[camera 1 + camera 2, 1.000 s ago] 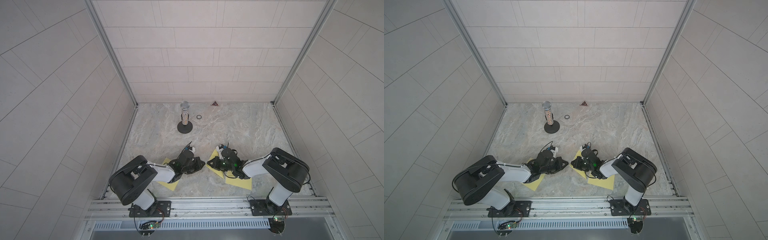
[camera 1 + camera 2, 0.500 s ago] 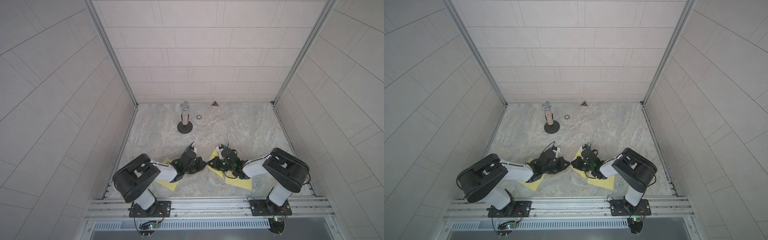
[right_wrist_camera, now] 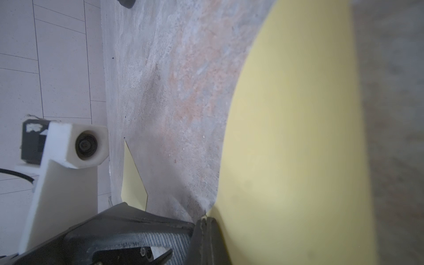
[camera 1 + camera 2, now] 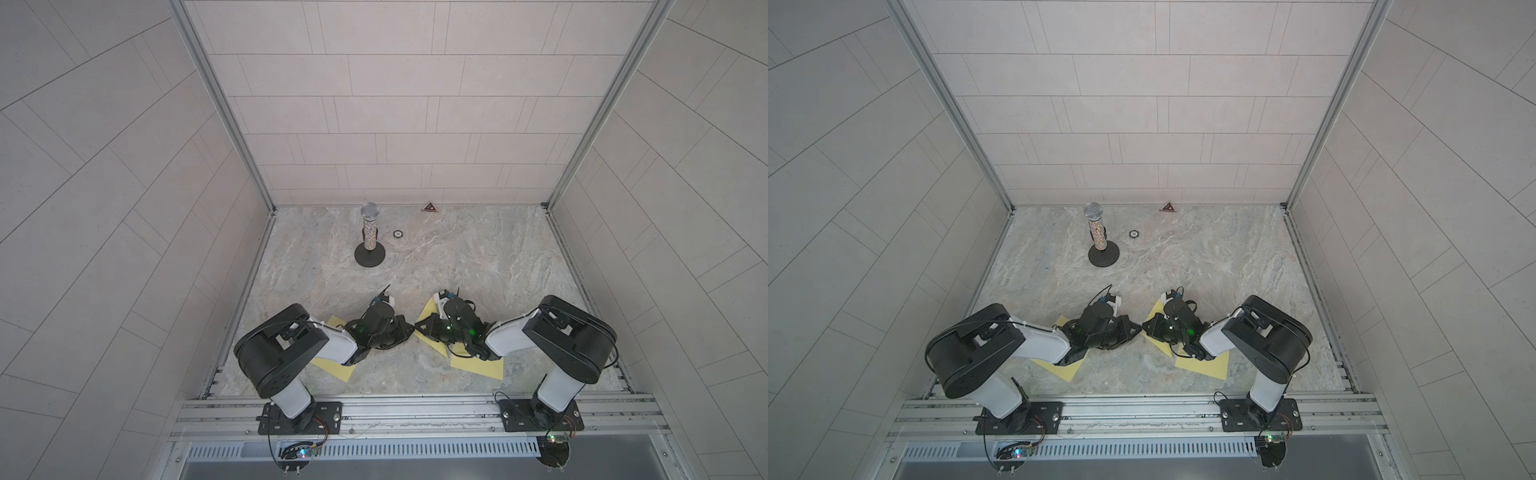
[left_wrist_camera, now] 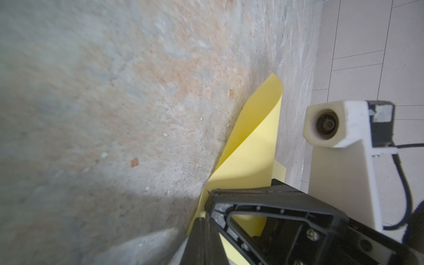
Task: Fold the square paper diagonally
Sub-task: Fold the paper at the center of the board.
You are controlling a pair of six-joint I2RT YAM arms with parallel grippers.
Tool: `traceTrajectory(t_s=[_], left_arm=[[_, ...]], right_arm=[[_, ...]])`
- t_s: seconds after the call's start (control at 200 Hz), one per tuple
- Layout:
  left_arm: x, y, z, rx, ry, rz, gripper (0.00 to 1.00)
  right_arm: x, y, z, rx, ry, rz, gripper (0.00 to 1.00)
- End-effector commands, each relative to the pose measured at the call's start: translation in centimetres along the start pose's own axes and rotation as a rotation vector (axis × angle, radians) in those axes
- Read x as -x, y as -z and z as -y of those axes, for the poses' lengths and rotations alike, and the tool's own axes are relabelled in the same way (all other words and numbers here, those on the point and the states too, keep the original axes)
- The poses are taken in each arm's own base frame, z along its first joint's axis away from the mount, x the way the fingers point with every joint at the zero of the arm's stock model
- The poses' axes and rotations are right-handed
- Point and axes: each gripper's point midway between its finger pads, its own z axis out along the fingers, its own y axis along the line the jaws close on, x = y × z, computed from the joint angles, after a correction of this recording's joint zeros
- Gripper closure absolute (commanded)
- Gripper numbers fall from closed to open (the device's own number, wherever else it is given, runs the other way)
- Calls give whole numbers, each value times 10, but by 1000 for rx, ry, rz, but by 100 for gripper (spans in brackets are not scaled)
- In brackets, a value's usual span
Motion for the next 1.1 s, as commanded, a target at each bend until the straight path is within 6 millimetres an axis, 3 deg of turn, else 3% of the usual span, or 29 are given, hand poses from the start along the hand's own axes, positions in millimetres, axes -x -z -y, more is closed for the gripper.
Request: traceTrajectory(t_s=[0.0, 0.295, 0.515, 0.64, 0.68, 0.725, 0.891, 1.096], left_arm=[[5, -4, 4, -7, -6, 20, 100], [-7, -2, -26, 79, 11, 1, 100], [-16, 5, -59, 196, 27, -7, 100], [-17, 8, -71, 245, 40, 3, 100], [-17, 9, -75, 267, 45, 7, 100], [-16, 9, -78, 287, 49, 8, 100], [-16, 10, -86, 334, 61, 15, 100], [-17, 16, -96, 394, 58, 13, 100]], right_arm=[[-28, 5, 66, -228, -55, -70, 100], [-23, 0, 50, -183, -58, -72, 100], [-9, -4, 26, -155, -25, -60, 100], [5, -5, 2, -145, 28, -56, 100], [7, -3, 1, -160, 42, -58, 98], [17, -3, -17, -139, 69, -42, 95], [31, 8, -33, -145, 104, -17, 83], [52, 39, -47, -150, 137, 18, 72]])
